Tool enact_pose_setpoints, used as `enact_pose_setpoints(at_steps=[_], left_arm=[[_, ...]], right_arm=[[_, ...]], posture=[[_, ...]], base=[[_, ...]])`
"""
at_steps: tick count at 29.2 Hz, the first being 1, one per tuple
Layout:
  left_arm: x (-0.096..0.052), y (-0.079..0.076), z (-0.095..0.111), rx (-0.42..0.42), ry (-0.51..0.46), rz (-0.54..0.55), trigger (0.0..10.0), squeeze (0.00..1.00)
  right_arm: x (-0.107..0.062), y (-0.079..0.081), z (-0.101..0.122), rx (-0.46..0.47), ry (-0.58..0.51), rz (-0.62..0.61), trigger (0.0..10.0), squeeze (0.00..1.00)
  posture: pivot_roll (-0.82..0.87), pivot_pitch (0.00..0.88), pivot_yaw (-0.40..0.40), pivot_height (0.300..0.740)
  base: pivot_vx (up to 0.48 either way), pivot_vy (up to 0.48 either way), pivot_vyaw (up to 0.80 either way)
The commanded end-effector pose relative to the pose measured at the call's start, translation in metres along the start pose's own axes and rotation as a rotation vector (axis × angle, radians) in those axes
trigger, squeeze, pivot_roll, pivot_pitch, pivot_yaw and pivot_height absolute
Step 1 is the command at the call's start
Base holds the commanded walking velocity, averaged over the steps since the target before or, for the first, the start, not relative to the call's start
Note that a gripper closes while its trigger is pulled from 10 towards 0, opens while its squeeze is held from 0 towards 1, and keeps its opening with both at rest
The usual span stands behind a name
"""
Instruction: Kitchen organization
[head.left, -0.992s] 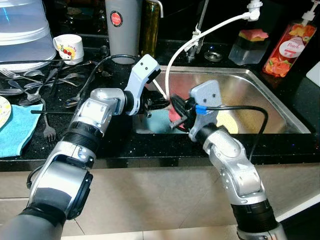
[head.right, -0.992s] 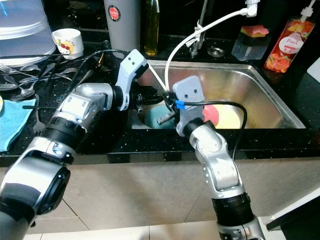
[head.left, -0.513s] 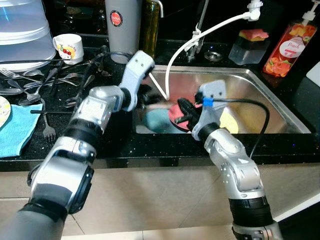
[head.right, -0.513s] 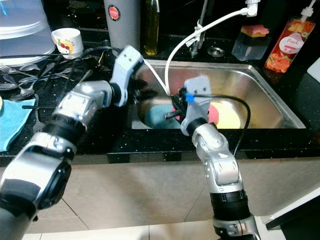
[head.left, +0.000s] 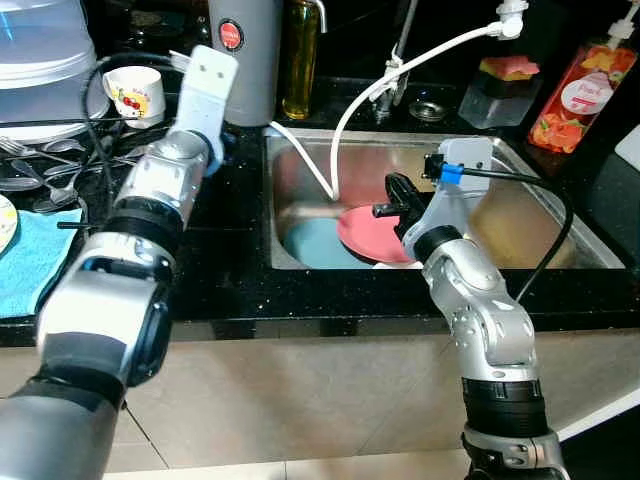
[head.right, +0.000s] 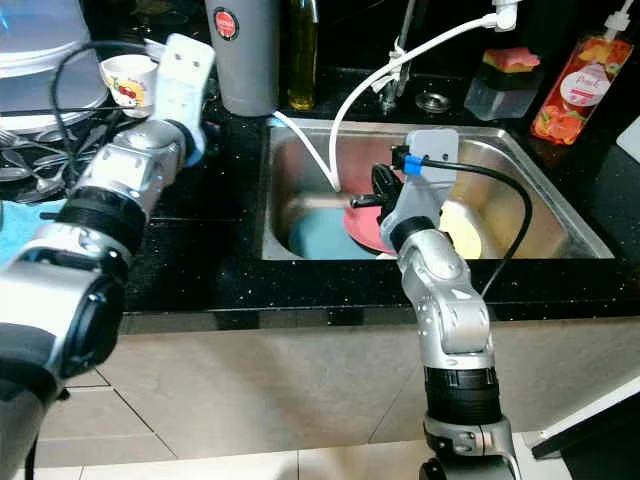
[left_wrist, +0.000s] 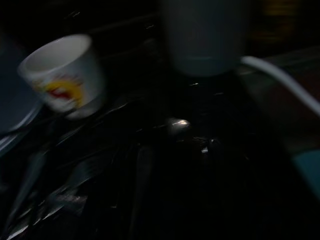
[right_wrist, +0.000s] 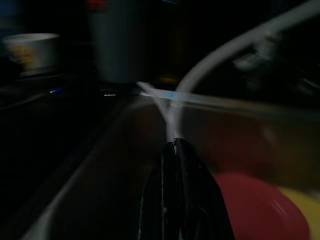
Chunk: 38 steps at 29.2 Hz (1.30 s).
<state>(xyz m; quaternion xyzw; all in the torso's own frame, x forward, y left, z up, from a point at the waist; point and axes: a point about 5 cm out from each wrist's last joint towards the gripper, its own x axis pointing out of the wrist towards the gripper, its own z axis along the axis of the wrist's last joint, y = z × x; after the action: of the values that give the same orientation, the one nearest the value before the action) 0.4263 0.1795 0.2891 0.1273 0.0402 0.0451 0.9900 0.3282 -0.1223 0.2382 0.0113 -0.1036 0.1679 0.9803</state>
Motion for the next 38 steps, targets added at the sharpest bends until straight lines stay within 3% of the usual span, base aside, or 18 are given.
enact_pose_setpoints(at_steps=[1, 7, 10, 18, 26, 27, 28, 30, 33, 34, 36, 38], left_arm=[[0.000, 0.010, -0.001, -0.016, 0.026, 0.055, 10.0, 0.00], [0.000, 0.020, -0.019, -0.065, 0.124, 0.134, 10.0, 0.00], [0.000, 0.023, -0.025, -0.084, 0.157, 0.151, 10.0, 0.00], [-0.003, 0.038, -0.025, -0.105, 0.194, 0.177, 10.0, 0.00], [-0.004, 0.031, -0.030, -0.117, 0.233, 0.088, 10.0, 0.00], [-0.004, 0.027, -0.031, -0.111, 0.235, 0.071, 10.0, 0.15], [-0.004, 0.024, -0.031, -0.094, 0.229, 0.054, 10.0, 1.00], [-0.004, 0.023, -0.032, -0.097, 0.230, 0.053, 10.0, 1.00], [-0.004, 0.023, -0.033, -0.101, 0.242, 0.054, 10.0, 1.00], [-0.004, 0.024, -0.035, -0.102, 0.250, 0.059, 10.0, 0.73], [-0.005, 0.025, -0.039, -0.125, 0.271, 0.062, 10.0, 0.00], [-0.006, 0.025, -0.043, -0.157, 0.296, 0.054, 10.0, 0.00]], right_arm=[[-0.002, 0.015, 0.001, -0.012, -0.021, 0.126, 10.0, 0.00], [-0.013, 0.044, 0.013, 0.013, -0.084, 0.390, 10.0, 0.00], [-0.016, 0.050, 0.012, 0.024, -0.077, 0.438, 10.0, 0.00], [-0.022, 0.051, 0.008, 0.050, -0.072, 0.458, 10.0, 0.00], [-0.020, 0.049, 0.010, 0.064, -0.077, 0.441, 10.0, 0.00], [-0.019, 0.048, 0.010, 0.071, -0.080, 0.436, 10.0, 0.00], [-0.017, 0.048, 0.010, 0.077, -0.082, 0.429, 10.0, 0.00], [-0.017, 0.048, 0.010, 0.078, -0.084, 0.428, 10.0, 0.00], [-0.017, 0.048, 0.011, 0.080, -0.085, 0.424, 10.0, 0.00], [-0.017, 0.048, 0.011, 0.084, -0.087, 0.421, 10.0, 0.00], [-0.017, 0.048, 0.011, 0.085, -0.086, 0.417, 10.0, 0.00], [-0.017, 0.047, 0.011, 0.082, -0.085, 0.412, 10.0, 0.00]], posture=[[0.22, 0.051, -0.062, 0.740], [0.23, 0.045, -0.059, 0.740], [0.25, 0.039, -0.052, 0.740], [0.25, 0.042, -0.041, 0.740], [0.25, 0.046, -0.049, 0.740], [0.26, 0.050, -0.059, 0.740], [0.26, 0.047, -0.052, 0.740], [0.25, 0.049, -0.049, 0.740], [0.25, 0.050, -0.053, 0.740], [0.25, 0.050, -0.053, 0.740], [0.24, 0.048, -0.045, 0.740], [0.25, 0.052, -0.050, 0.740]], base=[[0.000, 0.000, 0.00], [0.000, 0.000, 0.00], [0.000, 0.000, 0.00], [0.000, 0.000, 0.00], [0.000, 0.000, 0.00], [0.000, 0.000, 0.00], [0.000, 0.000, 0.00], [0.000, 0.000, 0.00], [0.000, 0.000, 0.00], [0.000, 0.000, 0.00], [0.000, 0.000, 0.00], [0.000, 0.000, 0.00]])
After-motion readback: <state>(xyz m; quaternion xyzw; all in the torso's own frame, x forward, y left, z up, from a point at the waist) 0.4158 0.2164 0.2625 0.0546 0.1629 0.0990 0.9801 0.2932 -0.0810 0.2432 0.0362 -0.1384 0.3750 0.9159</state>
